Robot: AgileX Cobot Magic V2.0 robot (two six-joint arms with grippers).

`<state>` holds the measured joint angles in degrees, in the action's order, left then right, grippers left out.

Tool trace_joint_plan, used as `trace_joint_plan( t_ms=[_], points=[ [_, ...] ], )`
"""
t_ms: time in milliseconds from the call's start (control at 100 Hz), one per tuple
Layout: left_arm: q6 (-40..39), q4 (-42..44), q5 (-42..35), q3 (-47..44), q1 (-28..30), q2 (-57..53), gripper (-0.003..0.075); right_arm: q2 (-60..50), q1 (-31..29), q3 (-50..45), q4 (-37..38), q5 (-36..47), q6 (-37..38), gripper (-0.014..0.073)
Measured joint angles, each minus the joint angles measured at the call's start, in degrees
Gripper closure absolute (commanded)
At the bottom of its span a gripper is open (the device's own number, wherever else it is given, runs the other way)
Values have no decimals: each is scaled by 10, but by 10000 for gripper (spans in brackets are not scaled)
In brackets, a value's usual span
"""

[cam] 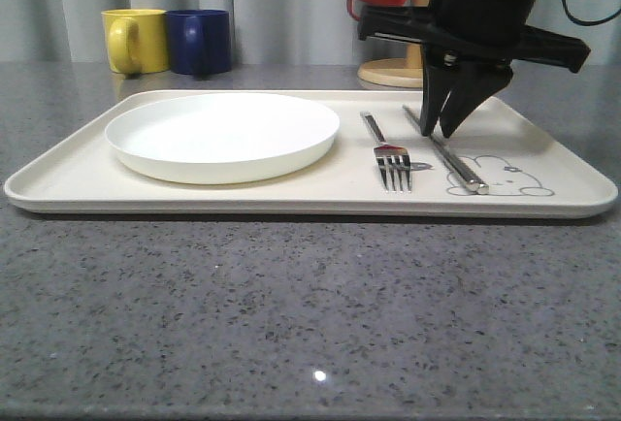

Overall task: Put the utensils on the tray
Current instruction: 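Lower the chopsticks onto the tray beside the fork and release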

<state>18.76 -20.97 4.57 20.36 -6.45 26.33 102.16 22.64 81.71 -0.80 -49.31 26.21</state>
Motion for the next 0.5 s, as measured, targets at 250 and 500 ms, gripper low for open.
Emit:
trace_joint_plan(
  t_ms=[250, 500],
  points=[
    [0, 0, 0, 0, 0, 0, 738, 0, 0, 0, 0, 0, 1, 278],
    [0, 0, 0, 0, 0, 0, 738, -19, -8, 0, 0, -2, -43, 279]
  ],
)
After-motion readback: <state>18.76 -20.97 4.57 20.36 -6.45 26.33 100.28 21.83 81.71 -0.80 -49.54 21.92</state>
